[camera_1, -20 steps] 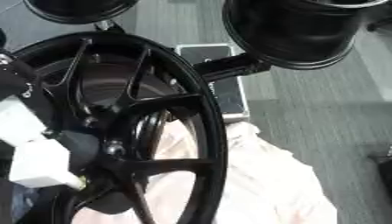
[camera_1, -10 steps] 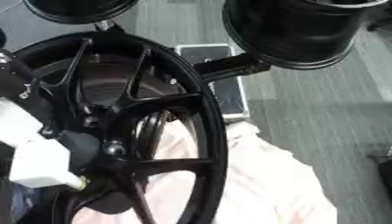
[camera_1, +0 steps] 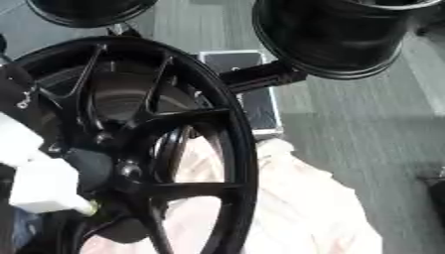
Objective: Pull the pin out of the wheel hub.
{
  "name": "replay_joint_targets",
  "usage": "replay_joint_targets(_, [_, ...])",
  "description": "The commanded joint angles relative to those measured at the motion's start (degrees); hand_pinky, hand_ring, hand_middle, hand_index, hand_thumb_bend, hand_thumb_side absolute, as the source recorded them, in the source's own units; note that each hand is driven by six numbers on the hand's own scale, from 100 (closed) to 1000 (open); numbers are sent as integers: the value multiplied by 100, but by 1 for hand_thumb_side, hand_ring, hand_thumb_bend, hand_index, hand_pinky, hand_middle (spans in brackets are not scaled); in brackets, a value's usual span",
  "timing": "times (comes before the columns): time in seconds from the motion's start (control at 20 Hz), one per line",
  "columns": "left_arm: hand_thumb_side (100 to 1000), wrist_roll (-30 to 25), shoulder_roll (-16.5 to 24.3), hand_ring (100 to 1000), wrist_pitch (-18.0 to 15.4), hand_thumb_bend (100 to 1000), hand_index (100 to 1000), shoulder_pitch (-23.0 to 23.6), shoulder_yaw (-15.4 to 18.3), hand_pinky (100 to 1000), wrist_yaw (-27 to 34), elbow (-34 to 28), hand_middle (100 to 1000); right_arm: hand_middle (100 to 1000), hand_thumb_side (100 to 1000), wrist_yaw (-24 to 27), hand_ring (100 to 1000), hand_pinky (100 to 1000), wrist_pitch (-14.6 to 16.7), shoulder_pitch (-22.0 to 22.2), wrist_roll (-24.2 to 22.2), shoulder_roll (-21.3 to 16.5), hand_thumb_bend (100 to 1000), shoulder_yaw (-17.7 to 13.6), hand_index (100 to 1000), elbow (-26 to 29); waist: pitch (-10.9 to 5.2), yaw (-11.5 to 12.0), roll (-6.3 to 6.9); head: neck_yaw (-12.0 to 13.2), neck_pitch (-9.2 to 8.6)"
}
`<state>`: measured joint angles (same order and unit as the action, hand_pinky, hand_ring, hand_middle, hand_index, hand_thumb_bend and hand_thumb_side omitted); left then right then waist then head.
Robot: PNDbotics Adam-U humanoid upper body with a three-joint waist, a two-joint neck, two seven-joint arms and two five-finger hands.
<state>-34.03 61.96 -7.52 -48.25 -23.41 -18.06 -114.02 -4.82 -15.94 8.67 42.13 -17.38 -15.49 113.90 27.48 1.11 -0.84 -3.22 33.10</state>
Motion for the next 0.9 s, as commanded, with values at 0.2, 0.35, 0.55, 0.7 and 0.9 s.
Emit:
replay_joint_targets(0.2, [100,202,200,480,103,464,502,-31,173,643,-86,-57,341,572,470,24,621,562,11,49,5,-44,100,-48,656,69,-169,4,-12,-18,-82])
replay_joint_targets(0.35, [100,259,204,470,105,454,484,-41,249,641,-86,-57,312,572,470,20,621,563,11,57,9,-43,100,-53,656,69,-178,15,-16,-32,-83])
replay_joint_targets(0.55, [100,392,201,480,83,463,472,-144,551,646,22,-57,293,572,470,9,621,563,4,83,33,-36,100,-76,656,69,-196,65,-17,-81,-70])
replay_joint_targets(0.7, [100,468,222,488,10,481,464,-236,830,646,66,-57,289,572,470,-4,621,563,-1,106,56,-44,100,-91,656,69,-216,110,-5,-130,-44])
replay_joint_targets(0.9, [100,598,236,478,20,475,455,-333,1201,645,241,-57,273,572,470,-20,621,562,-5,118,85,-60,100,-107,656,69,-247,181,21,-179,-22])
